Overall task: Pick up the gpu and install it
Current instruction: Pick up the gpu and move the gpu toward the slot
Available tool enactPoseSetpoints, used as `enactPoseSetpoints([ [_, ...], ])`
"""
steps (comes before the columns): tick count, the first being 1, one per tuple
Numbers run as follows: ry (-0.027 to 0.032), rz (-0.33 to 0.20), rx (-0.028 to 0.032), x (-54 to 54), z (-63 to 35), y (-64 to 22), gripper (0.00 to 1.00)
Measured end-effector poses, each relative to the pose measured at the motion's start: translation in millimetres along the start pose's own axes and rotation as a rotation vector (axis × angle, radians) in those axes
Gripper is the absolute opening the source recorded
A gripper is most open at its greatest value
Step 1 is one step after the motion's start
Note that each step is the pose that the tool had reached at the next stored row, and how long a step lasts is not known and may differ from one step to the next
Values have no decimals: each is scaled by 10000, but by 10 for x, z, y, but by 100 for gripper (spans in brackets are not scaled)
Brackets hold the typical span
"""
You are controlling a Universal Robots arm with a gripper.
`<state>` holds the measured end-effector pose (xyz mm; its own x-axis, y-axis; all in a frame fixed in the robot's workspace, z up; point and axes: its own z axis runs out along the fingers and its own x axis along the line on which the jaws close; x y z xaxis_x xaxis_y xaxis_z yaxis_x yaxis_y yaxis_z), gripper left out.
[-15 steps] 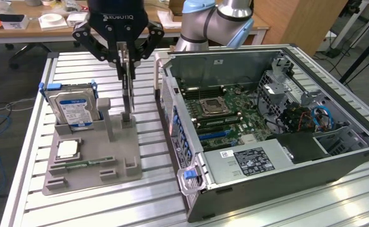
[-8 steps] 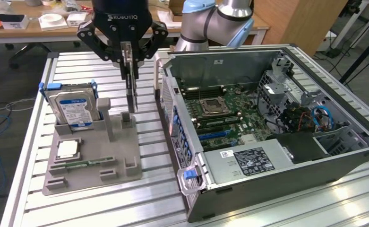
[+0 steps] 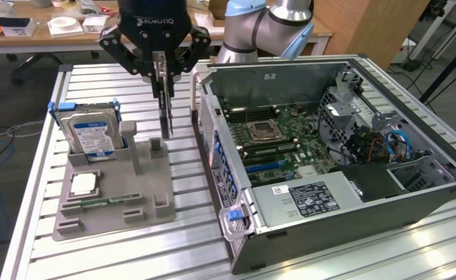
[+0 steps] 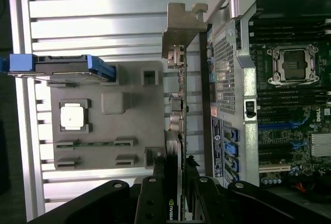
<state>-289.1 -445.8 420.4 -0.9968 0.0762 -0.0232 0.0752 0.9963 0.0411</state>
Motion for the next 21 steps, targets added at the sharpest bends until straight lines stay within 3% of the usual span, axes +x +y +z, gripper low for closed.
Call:
enactPoseSetpoints([
  [21,0,-1,0,-161,5,12,26],
])
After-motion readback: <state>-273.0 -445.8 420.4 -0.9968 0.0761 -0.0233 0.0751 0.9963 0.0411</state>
